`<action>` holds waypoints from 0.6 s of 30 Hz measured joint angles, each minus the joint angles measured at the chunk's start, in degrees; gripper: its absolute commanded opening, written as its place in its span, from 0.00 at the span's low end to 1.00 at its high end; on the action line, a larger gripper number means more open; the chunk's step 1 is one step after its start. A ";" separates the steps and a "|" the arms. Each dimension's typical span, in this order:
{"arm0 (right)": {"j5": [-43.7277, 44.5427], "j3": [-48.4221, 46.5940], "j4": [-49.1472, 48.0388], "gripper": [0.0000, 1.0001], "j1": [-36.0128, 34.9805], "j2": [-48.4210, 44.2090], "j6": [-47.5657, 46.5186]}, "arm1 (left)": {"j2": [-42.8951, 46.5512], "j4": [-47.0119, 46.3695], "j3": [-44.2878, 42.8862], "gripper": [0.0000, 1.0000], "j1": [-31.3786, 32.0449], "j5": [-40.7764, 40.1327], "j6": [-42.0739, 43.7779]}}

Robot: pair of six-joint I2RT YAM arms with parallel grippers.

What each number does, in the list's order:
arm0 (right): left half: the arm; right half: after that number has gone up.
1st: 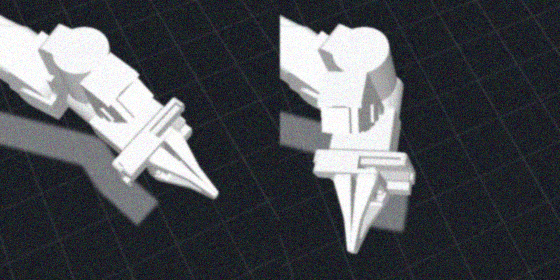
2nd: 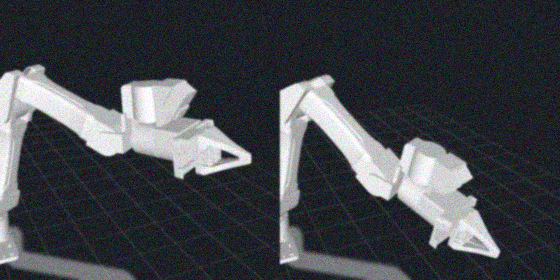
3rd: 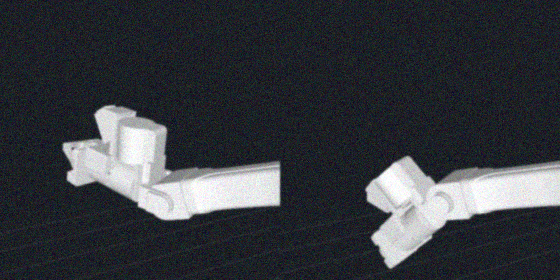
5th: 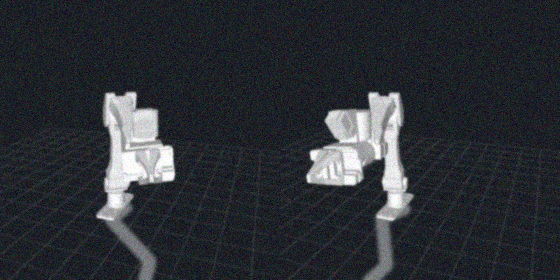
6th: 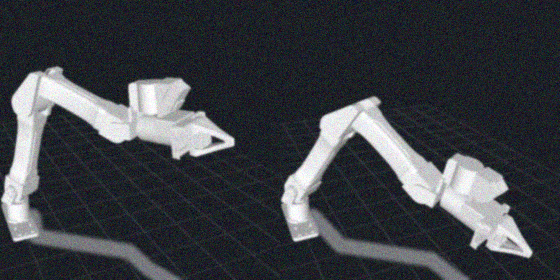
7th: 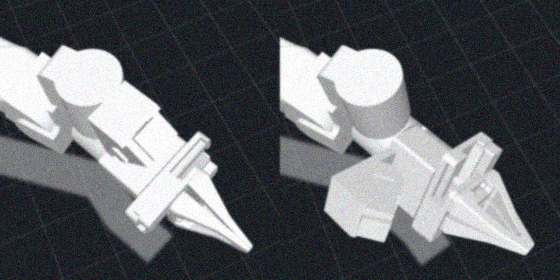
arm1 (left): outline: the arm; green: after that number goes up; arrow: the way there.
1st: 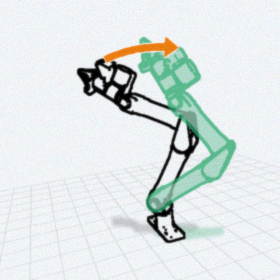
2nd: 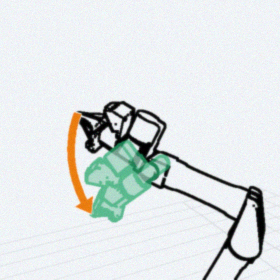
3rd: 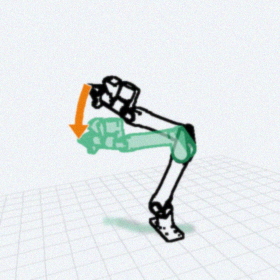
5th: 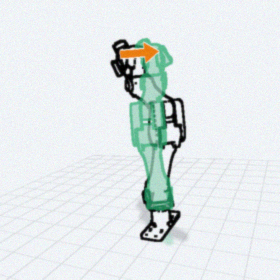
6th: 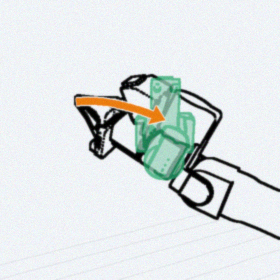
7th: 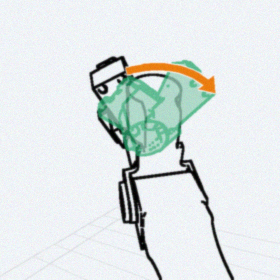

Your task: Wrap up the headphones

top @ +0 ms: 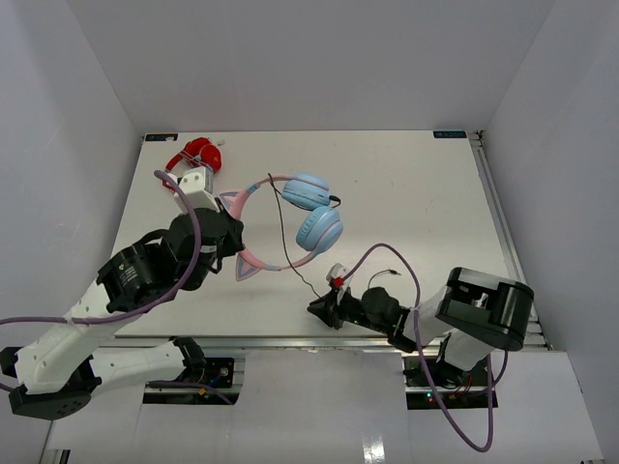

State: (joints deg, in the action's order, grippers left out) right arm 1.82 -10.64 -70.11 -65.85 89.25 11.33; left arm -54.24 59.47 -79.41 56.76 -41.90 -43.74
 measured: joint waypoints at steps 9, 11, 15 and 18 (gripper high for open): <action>-4.20 -2.24 -6.03 0.08 1.95 12.54 1.67 | 7.22 -4.86 3.58 0.00 -0.03 7.63 2.03; -5.09 -2.77 -7.41 0.08 2.61 13.93 2.15 | 7.90 -5.51 4.36 0.00 -0.03 9.47 2.61; -6.59 -2.75 -8.08 0.08 4.77 14.34 3.16 | 8.22 -6.34 5.09 0.00 -0.03 14.21 4.89; -8.99 -1.83 -7.45 0.08 9.33 12.97 4.61 | 8.27 -6.58 5.17 0.00 -0.03 17.92 7.63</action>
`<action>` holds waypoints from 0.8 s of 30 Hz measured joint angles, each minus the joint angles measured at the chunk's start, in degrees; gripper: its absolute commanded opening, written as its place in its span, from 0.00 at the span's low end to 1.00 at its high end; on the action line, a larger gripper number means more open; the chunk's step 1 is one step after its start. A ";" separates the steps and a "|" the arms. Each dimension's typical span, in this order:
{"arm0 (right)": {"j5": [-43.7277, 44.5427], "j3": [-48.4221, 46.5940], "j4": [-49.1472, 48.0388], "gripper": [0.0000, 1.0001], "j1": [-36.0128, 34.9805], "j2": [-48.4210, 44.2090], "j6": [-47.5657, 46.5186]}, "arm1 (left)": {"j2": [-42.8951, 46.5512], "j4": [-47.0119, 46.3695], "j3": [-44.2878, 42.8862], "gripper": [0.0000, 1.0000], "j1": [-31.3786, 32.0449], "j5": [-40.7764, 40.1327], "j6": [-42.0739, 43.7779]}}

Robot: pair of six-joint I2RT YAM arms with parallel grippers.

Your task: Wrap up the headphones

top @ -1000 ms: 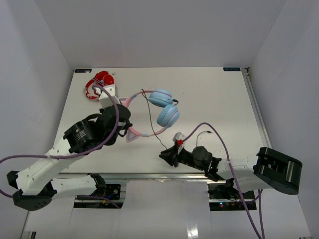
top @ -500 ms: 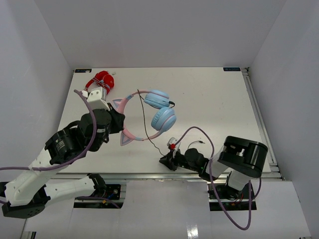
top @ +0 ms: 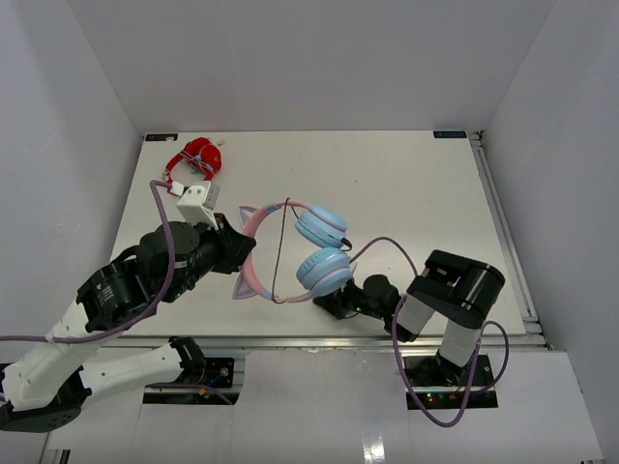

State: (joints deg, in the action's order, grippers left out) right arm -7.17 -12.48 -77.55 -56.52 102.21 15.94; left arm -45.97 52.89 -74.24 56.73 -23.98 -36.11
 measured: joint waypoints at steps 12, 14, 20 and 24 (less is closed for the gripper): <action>-14.75 -0.70 -0.09 0.08 18.59 -7.09 8.44 | 4.50 0.88 -0.07 0.00 -0.39 7.70 6.74; -16.90 -2.31 0.04 0.08 20.77 -8.06 9.28 | 3.94 0.87 -0.07 0.00 -0.38 9.49 7.84; -20.01 -5.89 0.24 0.08 27.88 -12.54 10.86 | 1.79 1.40 -0.07 0.00 -0.37 8.40 8.08; -20.99 -5.96 0.76 0.08 28.66 -13.88 11.26 | 4.19 2.15 -0.84 0.00 -0.35 0.53 5.58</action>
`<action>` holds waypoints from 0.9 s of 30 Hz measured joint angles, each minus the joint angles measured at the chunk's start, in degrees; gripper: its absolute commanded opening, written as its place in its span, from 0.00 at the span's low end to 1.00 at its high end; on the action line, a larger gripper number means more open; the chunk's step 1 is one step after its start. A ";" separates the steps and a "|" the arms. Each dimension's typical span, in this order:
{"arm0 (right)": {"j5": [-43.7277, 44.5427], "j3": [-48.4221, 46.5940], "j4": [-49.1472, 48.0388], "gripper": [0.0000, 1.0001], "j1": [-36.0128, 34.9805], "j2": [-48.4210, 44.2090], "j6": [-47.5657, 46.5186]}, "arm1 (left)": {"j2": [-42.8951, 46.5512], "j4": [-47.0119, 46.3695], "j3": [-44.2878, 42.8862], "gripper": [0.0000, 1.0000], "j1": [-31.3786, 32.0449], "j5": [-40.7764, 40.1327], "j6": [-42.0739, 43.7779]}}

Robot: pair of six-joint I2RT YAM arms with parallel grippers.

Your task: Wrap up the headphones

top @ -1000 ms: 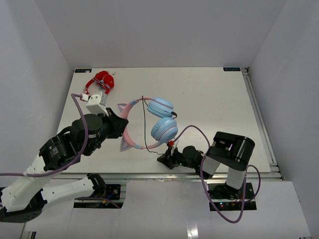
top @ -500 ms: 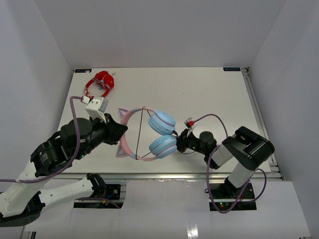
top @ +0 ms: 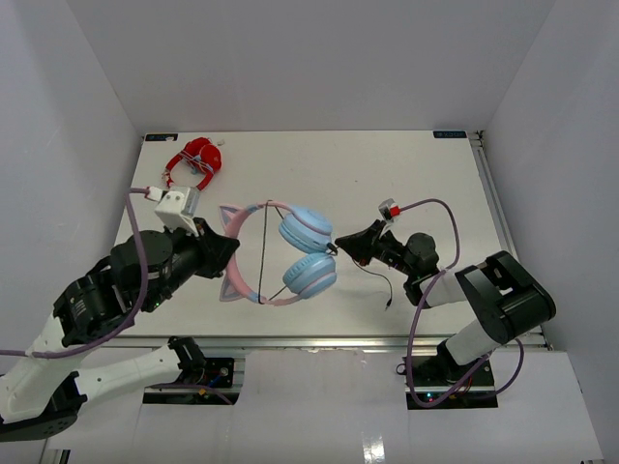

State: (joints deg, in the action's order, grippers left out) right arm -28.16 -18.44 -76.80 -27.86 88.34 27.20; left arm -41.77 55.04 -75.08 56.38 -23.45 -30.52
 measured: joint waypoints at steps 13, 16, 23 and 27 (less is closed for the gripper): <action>-2.21 0.22 -0.03 0.08 -0.02 3.29 1.42 | 1.06 -0.01 -5.34 0.00 -0.02 -23.52 -4.49; -2.45 0.22 -0.04 0.08 -0.02 3.96 1.83 | 0.83 -0.34 -5.34 0.00 -0.02 -24.15 -4.63; -3.68 0.20 -0.09 0.08 -0.42 4.08 2.71 | 1.68 -3.18 -3.94 0.00 -0.02 -22.84 -4.70; -3.62 -0.20 0.09 0.08 -1.33 4.12 2.62 | 1.87 -4.87 -2.97 0.00 -0.01 -22.62 -5.16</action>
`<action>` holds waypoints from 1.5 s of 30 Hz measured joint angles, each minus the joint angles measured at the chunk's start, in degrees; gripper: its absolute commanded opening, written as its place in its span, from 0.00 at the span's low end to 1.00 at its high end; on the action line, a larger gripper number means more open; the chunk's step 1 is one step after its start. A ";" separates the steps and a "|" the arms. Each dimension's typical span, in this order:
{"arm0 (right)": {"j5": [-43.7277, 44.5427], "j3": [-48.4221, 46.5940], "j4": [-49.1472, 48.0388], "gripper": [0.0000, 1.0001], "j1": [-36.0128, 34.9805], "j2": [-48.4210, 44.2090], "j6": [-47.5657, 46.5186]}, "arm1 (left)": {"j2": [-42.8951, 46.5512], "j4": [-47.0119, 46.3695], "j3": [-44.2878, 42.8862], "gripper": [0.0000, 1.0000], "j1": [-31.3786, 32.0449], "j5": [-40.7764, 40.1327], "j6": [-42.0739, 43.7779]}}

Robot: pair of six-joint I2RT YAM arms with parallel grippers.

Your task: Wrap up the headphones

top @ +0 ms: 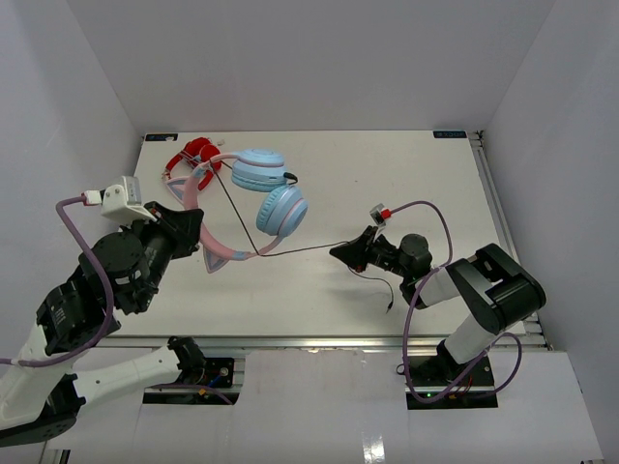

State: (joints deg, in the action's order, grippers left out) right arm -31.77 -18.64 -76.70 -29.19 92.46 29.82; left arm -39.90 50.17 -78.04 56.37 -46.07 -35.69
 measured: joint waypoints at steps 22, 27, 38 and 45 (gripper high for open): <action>0.31 -1.90 0.18 0.08 -1.98 3.55 0.01 | -1.28 -3.38 0.83 0.00 -0.01 -1.14 -3.13; 0.47 -2.26 0.26 0.08 -2.89 4.28 0.03 | -2.09 -3.44 0.83 0.00 -0.01 -2.95 -3.45; 1.40 -2.40 0.47 0.08 -3.47 6.41 0.11 | -3.93 -3.41 0.81 0.00 0.01 -6.67 -3.86; 1.60 -3.02 0.47 0.08 -3.85 6.91 0.23 | -4.50 -3.31 0.81 0.00 0.01 -10.06 -4.01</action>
State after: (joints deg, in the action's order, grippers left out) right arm -30.17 -21.66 -76.23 -33.04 99.37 30.04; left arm -44.40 46.86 -77.23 56.38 -56.13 -39.70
